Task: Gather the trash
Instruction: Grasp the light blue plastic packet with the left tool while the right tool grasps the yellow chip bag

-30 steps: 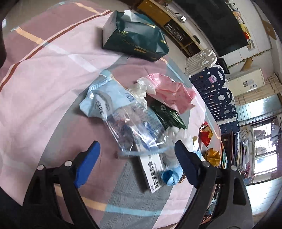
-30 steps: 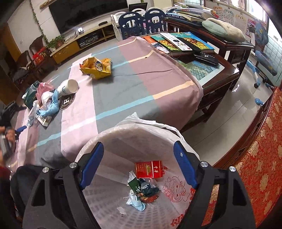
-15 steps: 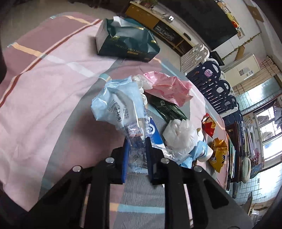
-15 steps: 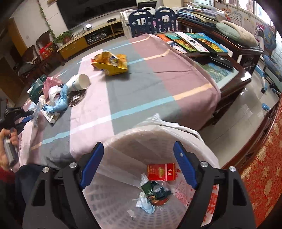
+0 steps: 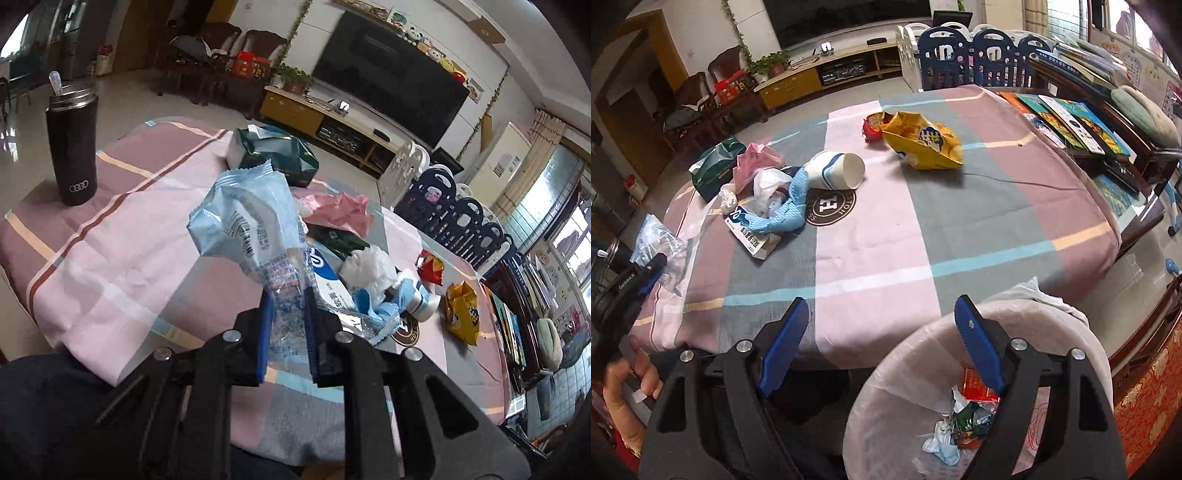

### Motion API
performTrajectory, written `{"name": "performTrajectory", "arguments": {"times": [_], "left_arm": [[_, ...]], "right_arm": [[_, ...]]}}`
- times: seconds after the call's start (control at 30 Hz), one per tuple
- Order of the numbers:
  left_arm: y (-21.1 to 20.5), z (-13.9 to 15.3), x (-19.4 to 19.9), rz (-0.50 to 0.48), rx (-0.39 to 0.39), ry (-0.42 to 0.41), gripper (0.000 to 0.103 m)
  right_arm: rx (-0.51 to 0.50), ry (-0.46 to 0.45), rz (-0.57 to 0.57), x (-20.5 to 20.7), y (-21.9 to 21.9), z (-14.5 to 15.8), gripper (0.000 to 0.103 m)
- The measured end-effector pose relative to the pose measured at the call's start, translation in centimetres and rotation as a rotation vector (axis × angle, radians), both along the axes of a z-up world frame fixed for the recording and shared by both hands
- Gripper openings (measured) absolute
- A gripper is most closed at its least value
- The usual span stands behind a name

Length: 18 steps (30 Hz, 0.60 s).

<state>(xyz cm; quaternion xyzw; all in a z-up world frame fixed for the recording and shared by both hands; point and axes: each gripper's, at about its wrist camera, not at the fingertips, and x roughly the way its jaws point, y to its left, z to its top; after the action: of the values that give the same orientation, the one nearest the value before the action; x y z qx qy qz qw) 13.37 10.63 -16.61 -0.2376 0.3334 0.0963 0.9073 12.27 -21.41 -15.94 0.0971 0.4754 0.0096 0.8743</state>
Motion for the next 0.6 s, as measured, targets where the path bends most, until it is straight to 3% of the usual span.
{"name": "performTrajectory", "arguments": {"times": [0.13, 0.37, 0.6], "left_arm": [[1.4, -1.8, 1.1, 0.012, -0.09, 0.08, 0.017], [0.3, -2.0, 1.5, -0.024, -0.045, 0.099, 0.017], [0.3, -2.4, 1.6, -0.029, -0.053, 0.113, 0.017]], "right_arm": [[0.002, 0.016, -0.021, 1.6, 0.5, -0.3, 0.08], [-0.029, 0.016, -0.029, 4.7, 1.5, -0.7, 0.08], [-0.162, -0.024, -0.076, 10.5, -0.4, -0.6, 0.08]]}}
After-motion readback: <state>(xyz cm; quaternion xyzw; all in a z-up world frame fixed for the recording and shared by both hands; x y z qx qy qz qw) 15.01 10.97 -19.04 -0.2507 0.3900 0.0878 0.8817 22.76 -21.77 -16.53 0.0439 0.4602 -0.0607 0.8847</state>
